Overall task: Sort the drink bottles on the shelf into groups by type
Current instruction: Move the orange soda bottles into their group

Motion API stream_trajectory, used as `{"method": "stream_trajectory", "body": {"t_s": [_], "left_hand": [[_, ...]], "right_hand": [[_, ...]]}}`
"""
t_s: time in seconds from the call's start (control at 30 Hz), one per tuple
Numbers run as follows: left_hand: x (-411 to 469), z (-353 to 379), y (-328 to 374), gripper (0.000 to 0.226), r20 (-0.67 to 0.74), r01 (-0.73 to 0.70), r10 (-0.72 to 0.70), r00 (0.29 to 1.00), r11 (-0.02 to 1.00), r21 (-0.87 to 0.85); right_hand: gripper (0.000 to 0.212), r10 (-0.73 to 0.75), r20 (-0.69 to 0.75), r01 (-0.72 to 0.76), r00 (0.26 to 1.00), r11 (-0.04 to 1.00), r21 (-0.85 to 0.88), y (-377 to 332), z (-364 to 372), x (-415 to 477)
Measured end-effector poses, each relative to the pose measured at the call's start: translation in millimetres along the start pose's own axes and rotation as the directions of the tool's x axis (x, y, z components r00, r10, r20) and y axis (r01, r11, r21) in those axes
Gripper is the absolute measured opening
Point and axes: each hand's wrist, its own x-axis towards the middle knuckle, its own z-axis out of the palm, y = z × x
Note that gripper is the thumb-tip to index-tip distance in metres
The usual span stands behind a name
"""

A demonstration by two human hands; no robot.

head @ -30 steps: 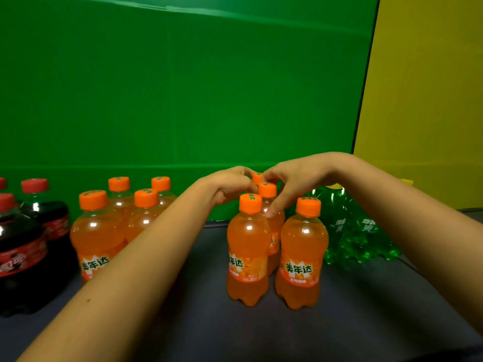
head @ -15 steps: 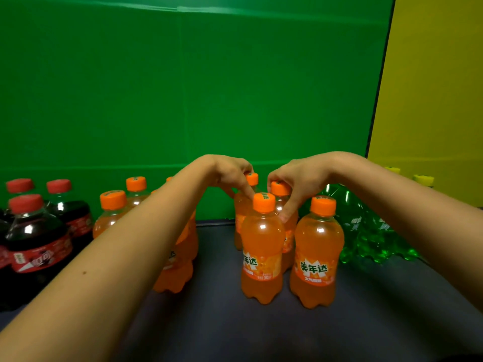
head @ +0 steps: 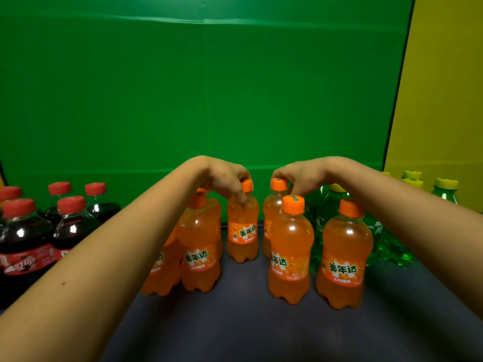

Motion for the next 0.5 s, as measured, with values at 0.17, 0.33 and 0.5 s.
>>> {"method": "stream_trajectory", "body": {"t_s": [0.17,0.33,0.5], "left_hand": [[-0.7,7.3,6.5,0.051,-0.025,0.037,-0.034,0.999,0.994,0.105],[1.4,5.8,8.2,0.061,-0.029,0.042,-0.037,0.999,0.979,0.197],[4.2,5.2,4.2,0.063,-0.052,0.010,0.005,0.999,0.961,0.276]], "right_hand": [[0.056,0.017,-0.054,-0.018,0.998,1.000,-0.015,-4.5,3.0,6.6],[0.059,0.042,-0.032,-0.042,0.999,0.999,-0.002,-5.1,2.0,8.4],[0.061,0.029,-0.020,-0.030,0.999,1.000,-0.004,-3.4,2.1,11.1]]}}
